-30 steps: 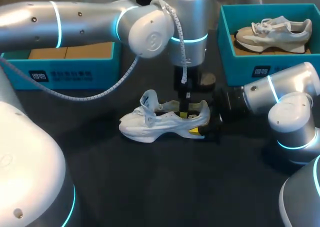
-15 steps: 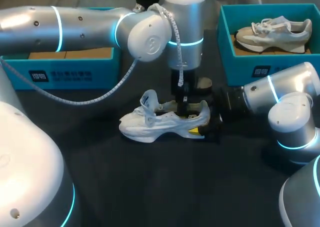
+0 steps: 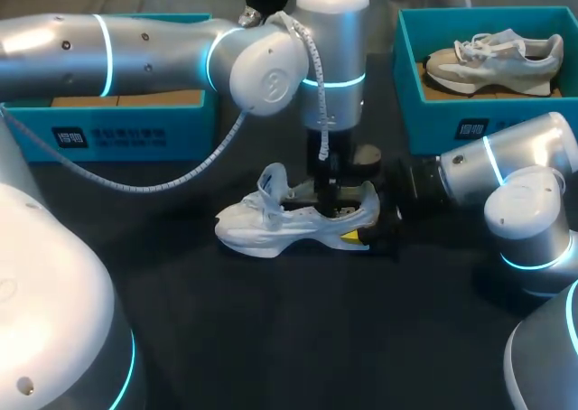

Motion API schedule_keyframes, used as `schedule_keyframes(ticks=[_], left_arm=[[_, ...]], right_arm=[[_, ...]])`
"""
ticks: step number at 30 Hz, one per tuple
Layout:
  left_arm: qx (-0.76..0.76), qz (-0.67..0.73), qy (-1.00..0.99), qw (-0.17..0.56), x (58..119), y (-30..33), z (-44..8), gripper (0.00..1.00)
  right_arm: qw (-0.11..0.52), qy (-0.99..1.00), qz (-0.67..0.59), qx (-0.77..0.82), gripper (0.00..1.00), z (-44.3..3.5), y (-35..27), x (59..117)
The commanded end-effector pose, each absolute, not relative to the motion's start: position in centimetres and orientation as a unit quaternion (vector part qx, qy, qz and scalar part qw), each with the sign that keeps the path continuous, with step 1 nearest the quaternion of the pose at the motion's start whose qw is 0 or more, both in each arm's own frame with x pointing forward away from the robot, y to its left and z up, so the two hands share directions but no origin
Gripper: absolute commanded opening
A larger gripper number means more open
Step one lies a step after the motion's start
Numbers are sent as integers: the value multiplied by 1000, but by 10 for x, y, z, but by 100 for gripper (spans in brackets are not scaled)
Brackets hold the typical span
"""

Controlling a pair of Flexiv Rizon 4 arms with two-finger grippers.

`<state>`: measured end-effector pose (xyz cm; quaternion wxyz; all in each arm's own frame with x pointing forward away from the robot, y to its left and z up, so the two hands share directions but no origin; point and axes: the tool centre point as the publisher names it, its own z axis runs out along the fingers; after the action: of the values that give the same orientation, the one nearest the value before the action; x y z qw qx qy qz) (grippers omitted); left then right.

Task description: Take the shoe out of the shoebox, open the shoe tongue, remove and reinsert the insole, then place the shoe into the shoebox

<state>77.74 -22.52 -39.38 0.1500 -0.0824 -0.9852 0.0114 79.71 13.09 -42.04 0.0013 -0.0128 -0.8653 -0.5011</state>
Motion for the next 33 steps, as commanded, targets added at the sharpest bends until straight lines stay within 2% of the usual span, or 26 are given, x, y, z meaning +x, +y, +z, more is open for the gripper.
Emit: schedule_keyframes(ticks=[1,8,13,14,16,17,33], left_arm=[[-79,7,-987,140,779,-227,-405,33],[-63,-1,-992,114,788,-224,-420,35],[-54,-10,-994,92,793,-223,-428,28],[-54,-10,-994,93,794,-222,-429,25],[-48,-10,-995,86,795,-221,-430,11],[-48,-10,-995,85,795,-221,-430,0],[-35,9,-998,60,803,-210,-403,0]], right_arm=[[1,-866,-500,-13,0,-424,134,798],[1,-866,-500,-13,0,-424,134,798],[1,-866,-500,-13,0,-424,134,798],[1,-866,-500,-13,0,-424,134,798],[1,-866,-500,-13,0,-424,134,798],[1,-866,-500,-13,0,-424,134,798],[1,-866,-500,-13,0,-424,134,798]])
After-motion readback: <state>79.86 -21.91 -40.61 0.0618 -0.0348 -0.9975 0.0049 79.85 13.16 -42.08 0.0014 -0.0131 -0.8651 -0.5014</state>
